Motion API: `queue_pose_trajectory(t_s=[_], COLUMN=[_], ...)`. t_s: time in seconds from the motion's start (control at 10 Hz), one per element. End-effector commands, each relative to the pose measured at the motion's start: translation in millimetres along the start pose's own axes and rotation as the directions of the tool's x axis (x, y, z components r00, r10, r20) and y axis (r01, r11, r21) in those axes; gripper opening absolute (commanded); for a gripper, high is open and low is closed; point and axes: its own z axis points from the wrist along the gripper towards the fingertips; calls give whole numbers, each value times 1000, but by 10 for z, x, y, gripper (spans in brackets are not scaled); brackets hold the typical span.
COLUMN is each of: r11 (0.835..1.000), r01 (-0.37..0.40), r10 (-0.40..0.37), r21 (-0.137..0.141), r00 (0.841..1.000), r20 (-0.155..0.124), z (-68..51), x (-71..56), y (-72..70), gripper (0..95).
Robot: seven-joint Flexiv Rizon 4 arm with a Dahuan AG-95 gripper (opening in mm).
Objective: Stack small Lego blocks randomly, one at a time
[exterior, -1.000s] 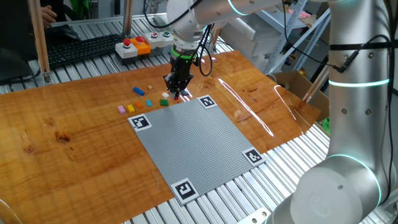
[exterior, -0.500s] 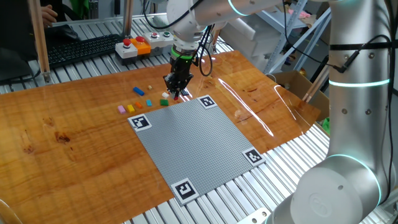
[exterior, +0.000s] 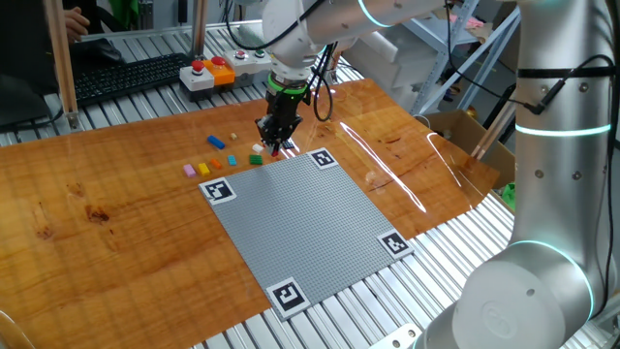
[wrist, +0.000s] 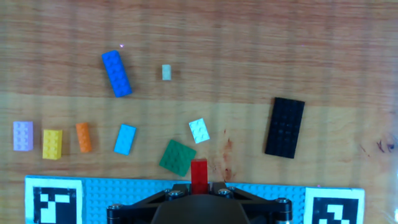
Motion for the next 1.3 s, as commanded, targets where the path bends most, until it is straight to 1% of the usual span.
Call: queue_pose_trajectory(t_s=[0.1, 0.2, 0.3, 0.4, 0.6, 0.7, 0.8, 1.3], r11=[1000, 1000, 999, 998, 998, 997, 997, 997], r01=[-11, -20, -35, -52, -61, -71, -73, -77], r10=[11, 20, 35, 52, 61, 72, 74, 79], r21=[0, -2, -15, -23, -23, -30, -31, -28], r00=[1000, 1000, 999, 998, 998, 997, 996, 995], r20=[4, 6, 12, 19, 28, 36, 41, 57], z=[-34, -11, 21, 57, 116, 176, 209, 279], x=[174, 258, 324, 378, 468, 564, 621, 759], y=[15, 15, 16, 17, 9, -9, -23, -28], gripper=[0, 0, 0, 0, 0, 0, 0, 0])
